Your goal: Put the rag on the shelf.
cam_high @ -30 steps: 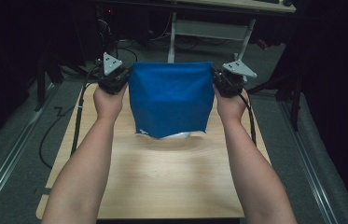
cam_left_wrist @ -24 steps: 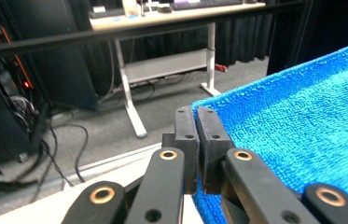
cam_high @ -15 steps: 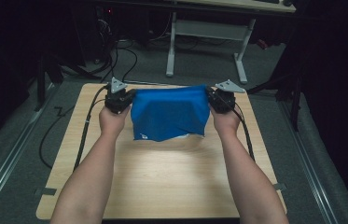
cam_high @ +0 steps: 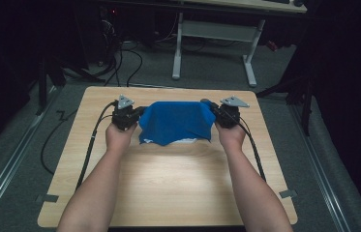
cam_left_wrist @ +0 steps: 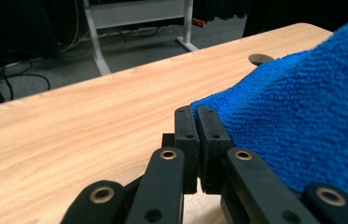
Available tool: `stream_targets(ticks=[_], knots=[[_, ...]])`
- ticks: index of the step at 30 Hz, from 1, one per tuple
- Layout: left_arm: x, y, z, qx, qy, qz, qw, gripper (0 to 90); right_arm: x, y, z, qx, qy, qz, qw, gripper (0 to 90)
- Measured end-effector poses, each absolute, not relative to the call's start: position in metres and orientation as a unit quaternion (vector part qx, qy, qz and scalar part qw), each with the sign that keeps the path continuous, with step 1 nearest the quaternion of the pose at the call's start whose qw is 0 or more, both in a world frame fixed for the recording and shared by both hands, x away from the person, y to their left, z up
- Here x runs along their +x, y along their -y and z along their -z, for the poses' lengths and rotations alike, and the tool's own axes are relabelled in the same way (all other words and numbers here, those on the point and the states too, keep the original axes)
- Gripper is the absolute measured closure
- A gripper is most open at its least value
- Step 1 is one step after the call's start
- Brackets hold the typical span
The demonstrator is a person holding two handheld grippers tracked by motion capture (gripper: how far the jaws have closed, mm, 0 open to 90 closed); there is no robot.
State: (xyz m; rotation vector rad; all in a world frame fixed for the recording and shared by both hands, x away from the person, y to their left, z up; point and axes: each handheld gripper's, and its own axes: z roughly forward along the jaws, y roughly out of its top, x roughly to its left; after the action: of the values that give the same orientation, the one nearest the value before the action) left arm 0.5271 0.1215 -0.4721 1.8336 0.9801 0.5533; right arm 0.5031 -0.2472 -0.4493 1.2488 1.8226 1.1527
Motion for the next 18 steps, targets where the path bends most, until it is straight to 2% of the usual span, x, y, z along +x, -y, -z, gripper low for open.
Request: stream_targets(ticks=[18], knots=[[0.522, -0.117, 0.501, 0.765, -0.41, -0.186, 0.46, 87.1, 0.491, 0.247, 0.478, 0.486, -0.698, -0.426, 0.309, 88.1]])
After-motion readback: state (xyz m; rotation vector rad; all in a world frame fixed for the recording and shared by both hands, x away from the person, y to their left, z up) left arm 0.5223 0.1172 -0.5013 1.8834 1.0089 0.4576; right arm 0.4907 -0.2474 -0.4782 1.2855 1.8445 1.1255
